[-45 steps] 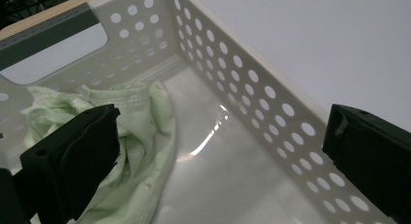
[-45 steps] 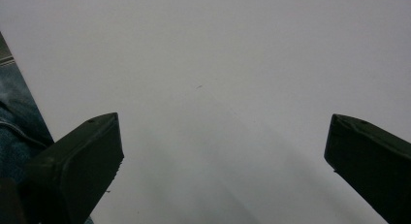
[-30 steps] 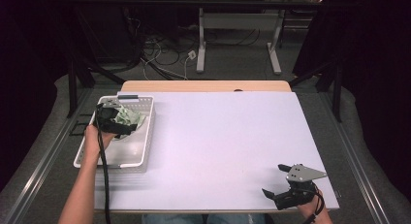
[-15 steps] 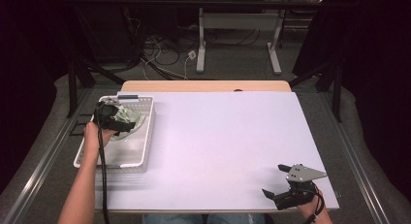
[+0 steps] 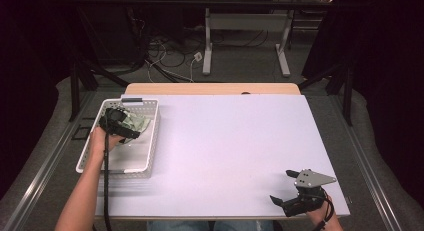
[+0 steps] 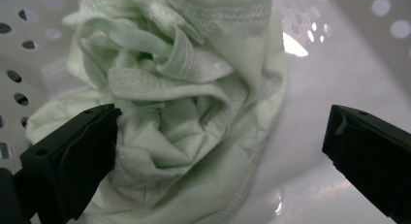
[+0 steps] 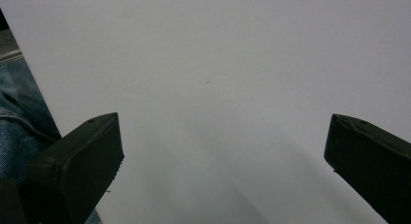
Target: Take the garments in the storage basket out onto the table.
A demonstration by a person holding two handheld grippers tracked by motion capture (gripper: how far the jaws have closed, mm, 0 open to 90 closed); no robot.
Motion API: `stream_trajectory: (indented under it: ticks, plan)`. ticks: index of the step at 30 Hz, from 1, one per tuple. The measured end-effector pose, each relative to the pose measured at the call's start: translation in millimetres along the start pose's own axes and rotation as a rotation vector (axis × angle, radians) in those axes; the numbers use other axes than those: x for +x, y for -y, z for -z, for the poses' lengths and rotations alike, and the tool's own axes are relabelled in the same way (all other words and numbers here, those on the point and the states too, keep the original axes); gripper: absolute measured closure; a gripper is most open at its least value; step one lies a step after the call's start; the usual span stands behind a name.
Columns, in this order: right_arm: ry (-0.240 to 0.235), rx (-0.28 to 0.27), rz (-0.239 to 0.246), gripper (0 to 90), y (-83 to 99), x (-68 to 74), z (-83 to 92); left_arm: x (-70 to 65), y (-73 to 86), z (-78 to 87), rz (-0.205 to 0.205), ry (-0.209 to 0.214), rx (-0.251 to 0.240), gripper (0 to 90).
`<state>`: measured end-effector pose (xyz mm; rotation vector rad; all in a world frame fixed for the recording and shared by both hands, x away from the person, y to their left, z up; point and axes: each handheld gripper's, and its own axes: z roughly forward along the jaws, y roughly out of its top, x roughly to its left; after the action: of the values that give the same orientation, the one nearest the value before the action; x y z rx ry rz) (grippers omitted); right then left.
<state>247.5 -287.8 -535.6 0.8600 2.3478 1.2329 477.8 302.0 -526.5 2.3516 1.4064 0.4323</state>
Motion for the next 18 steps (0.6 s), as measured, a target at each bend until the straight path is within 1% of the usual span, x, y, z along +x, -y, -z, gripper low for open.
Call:
stream_trajectory:
  ticks: [1,2,3,4,5,7,9,12,14,15,16,17,18]
  plan:
    - [0.000,0.000,0.000,0.0,0.0,0.0,0.0,0.0,0.0,0.0,0.000,0.000,0.000,0.1]
    - [-0.001,0.002,0.001,0.0,0.1,-0.1,-0.1,-0.8,-0.2,-3.2,-0.001,-0.013,0.025,0.1]
    - [-0.001,0.002,0.002,0.0,0.1,0.0,-0.1,-1.3,-0.5,-4.2,-0.002,-0.027,0.033,1.1]
    - [-0.001,0.002,0.002,0.0,0.1,0.0,-0.1,-1.3,-0.5,-4.2,-0.002,-0.027,0.033,4.2]
    - [-0.001,0.003,0.004,0.0,0.1,-0.2,0.0,-2.6,-0.9,-5.9,-0.003,-0.050,0.045,4.2]
    - [-0.005,0.002,-0.001,0.0,0.3,0.4,0.0,-3.8,-0.9,-8.6,-0.002,-0.069,0.063,10.9]
    - [-0.006,-0.002,0.003,0.0,0.2,0.6,0.2,-4.2,-0.8,-9.5,-0.003,-0.083,0.071,15.4]
    - [-0.011,0.004,0.005,0.0,0.1,0.6,0.4,-3.0,-0.2,-9.0,0.009,-0.082,0.069,20.9]
    - [-0.011,0.004,0.006,0.0,0.1,0.7,0.4,-1.6,0.6,-7.6,0.024,-0.071,0.059,28.9]
    - [-0.011,0.004,0.006,0.0,0.1,0.7,0.4,-1.6,0.6,-7.6,0.024,-0.071,0.059,34.2]
    - [-0.010,0.004,0.005,0.0,-0.1,0.9,0.5,-1.6,0.9,-7.0,0.035,-0.078,0.058,38.6]
    - [-0.011,0.005,0.004,0.0,0.0,1.0,0.5,-1.1,1.2,-6.7,0.037,-0.080,0.056,41.2]
    - [-0.011,0.005,0.004,0.0,0.0,1.0,0.5,-0.4,1.6,-6.6,0.041,-0.076,0.053,41.2]
